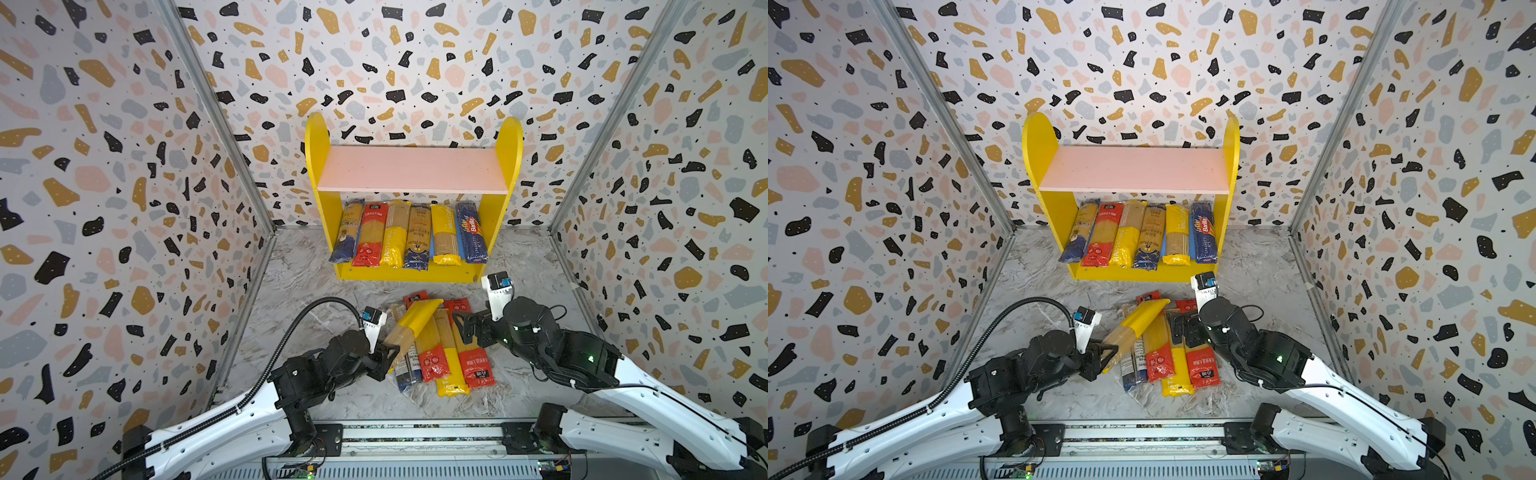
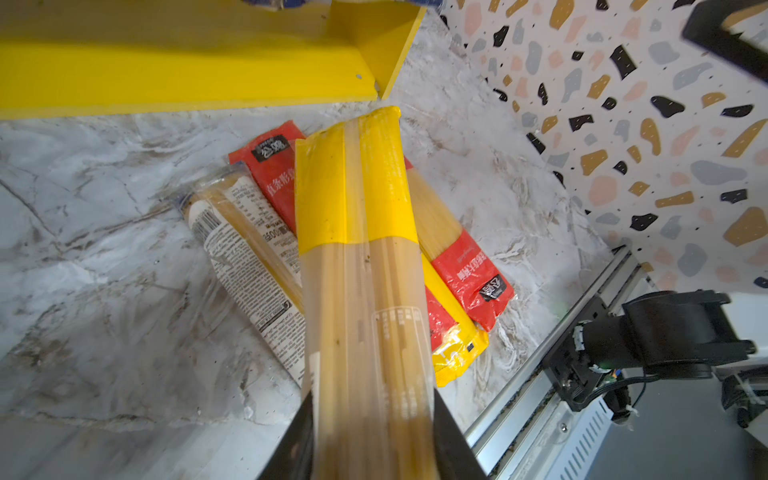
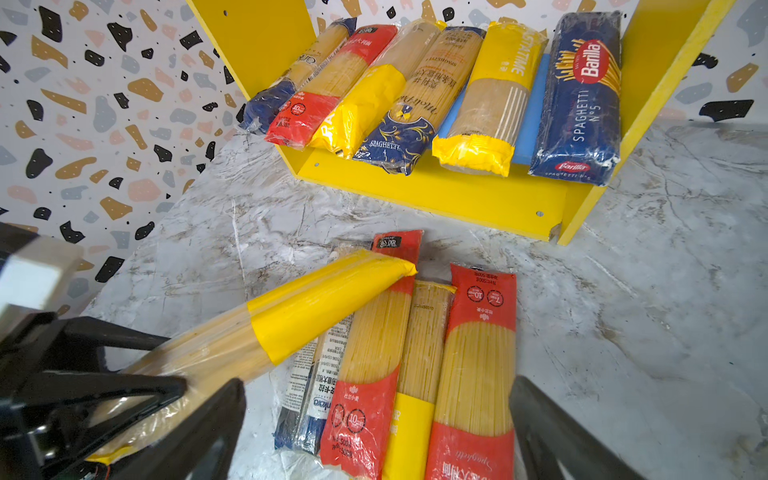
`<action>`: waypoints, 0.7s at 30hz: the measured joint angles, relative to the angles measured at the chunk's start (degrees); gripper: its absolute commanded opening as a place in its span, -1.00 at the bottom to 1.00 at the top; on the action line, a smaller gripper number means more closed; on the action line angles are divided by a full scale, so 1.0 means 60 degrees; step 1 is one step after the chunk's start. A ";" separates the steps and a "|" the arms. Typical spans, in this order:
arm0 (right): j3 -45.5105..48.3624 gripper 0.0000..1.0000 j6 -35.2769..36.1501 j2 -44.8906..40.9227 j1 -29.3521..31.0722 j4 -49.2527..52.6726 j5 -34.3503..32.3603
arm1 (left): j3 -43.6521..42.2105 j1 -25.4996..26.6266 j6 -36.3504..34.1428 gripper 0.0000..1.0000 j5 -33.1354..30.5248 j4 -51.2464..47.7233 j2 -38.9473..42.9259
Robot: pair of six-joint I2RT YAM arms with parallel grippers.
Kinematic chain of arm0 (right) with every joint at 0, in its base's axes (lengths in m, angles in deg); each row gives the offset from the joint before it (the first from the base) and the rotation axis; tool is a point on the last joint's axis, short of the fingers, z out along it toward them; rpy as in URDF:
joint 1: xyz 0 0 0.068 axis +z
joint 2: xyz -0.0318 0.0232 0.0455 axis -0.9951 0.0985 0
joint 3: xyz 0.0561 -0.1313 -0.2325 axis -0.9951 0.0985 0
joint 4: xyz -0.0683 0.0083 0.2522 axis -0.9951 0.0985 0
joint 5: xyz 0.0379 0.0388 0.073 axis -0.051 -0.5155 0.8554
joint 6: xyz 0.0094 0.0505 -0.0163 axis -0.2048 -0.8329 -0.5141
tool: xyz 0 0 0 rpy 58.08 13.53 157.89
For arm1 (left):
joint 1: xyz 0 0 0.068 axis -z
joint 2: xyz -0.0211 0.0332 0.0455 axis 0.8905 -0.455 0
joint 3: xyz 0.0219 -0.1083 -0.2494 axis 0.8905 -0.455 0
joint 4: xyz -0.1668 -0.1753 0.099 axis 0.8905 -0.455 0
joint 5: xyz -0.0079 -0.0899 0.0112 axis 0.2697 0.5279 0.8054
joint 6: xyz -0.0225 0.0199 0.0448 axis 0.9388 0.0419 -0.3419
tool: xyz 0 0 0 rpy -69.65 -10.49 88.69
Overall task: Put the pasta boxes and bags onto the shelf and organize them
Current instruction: 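Close the right gripper on the raised yellow end of the bag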
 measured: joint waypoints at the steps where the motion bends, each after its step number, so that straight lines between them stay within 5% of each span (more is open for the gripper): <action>1: 0.0004 0.98 -0.0029 0.0040 -0.0098 0.0007 0.0073 | 0.0109 0.0000 -0.0033 -1.00 -0.0022 -0.0029 0.0018; 12: 0.3676 0.98 -0.2433 -0.0120 -0.2437 -0.3024 0.4273 | 0.0627 0.0000 -0.0284 -1.00 -0.0313 -0.0346 0.0295; 21: 0.4135 0.98 -0.4258 0.0109 -0.2514 -0.6189 0.6725 | 0.1107 0.0000 -0.0452 -1.00 -0.0408 -0.0750 0.0317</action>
